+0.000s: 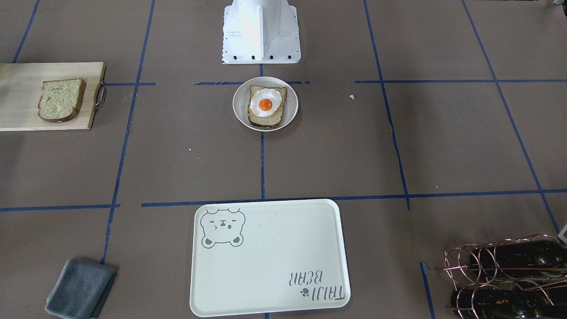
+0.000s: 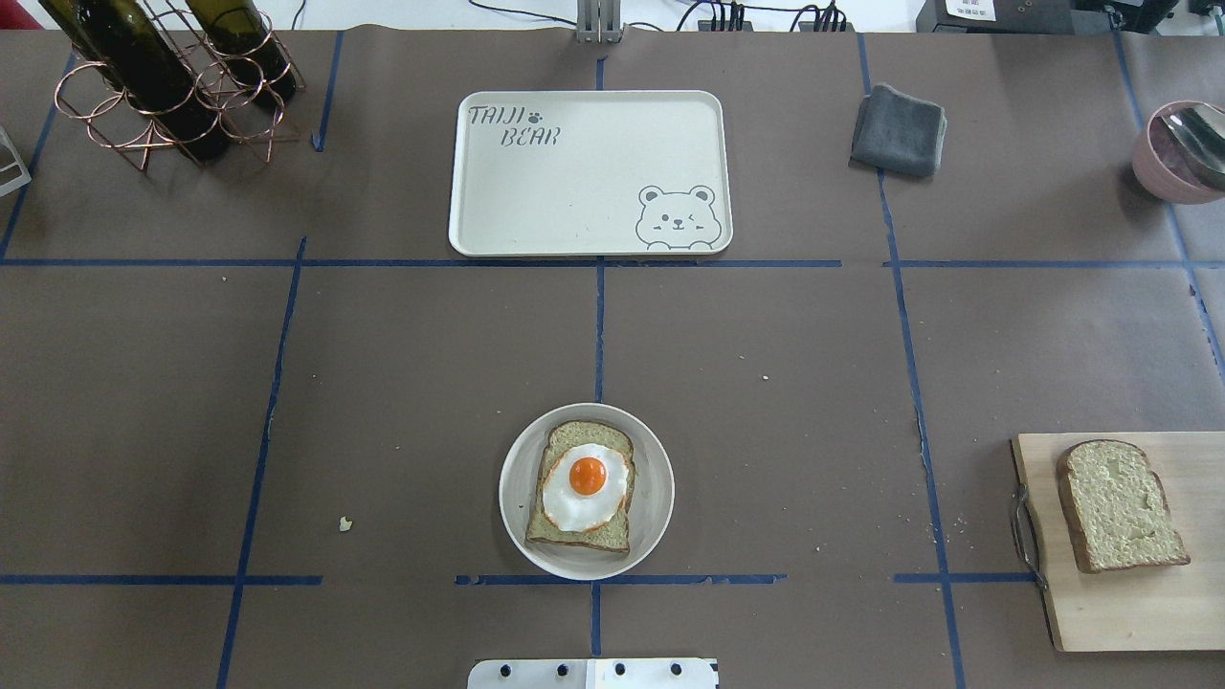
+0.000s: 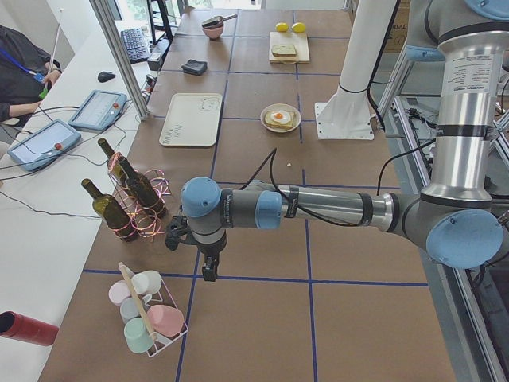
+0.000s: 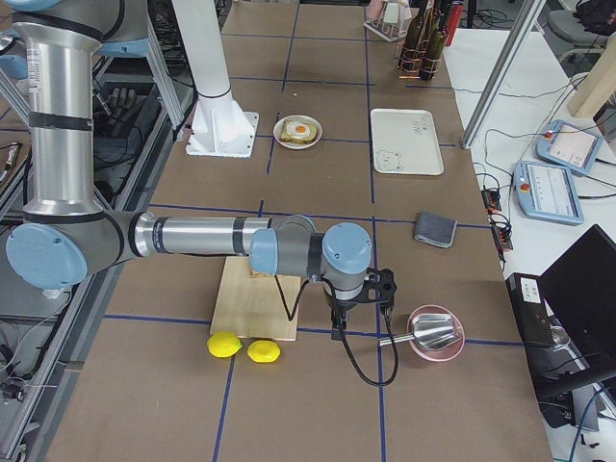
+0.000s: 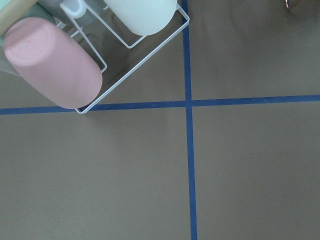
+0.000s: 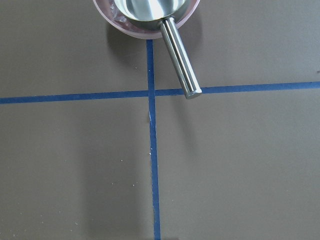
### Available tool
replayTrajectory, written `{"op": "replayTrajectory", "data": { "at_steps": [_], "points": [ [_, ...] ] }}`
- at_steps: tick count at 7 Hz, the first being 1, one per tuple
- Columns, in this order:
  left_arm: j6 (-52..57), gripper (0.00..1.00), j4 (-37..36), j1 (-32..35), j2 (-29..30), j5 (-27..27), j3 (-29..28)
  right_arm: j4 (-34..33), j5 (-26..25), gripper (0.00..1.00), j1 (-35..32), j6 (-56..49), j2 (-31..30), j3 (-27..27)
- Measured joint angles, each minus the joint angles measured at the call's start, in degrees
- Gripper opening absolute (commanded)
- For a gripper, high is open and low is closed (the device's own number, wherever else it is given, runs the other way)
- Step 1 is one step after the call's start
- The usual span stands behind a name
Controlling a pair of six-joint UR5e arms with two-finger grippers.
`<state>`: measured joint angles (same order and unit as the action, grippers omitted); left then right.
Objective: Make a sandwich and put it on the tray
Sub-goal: 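Move the right gripper toward the bread slice on the wooden board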
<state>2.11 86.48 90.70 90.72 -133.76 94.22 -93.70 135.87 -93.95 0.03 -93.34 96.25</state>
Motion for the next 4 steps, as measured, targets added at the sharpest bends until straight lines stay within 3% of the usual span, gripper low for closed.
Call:
{"op": "replayTrajectory", "data": {
  "at_steps": [4],
  "points": [
    [-1.6,1.0,1.8,-1.0,2.2,-0.3,2.9,0.0,0.3,1.0,0.8,0.7,0.3,2.0]
  ]
}}
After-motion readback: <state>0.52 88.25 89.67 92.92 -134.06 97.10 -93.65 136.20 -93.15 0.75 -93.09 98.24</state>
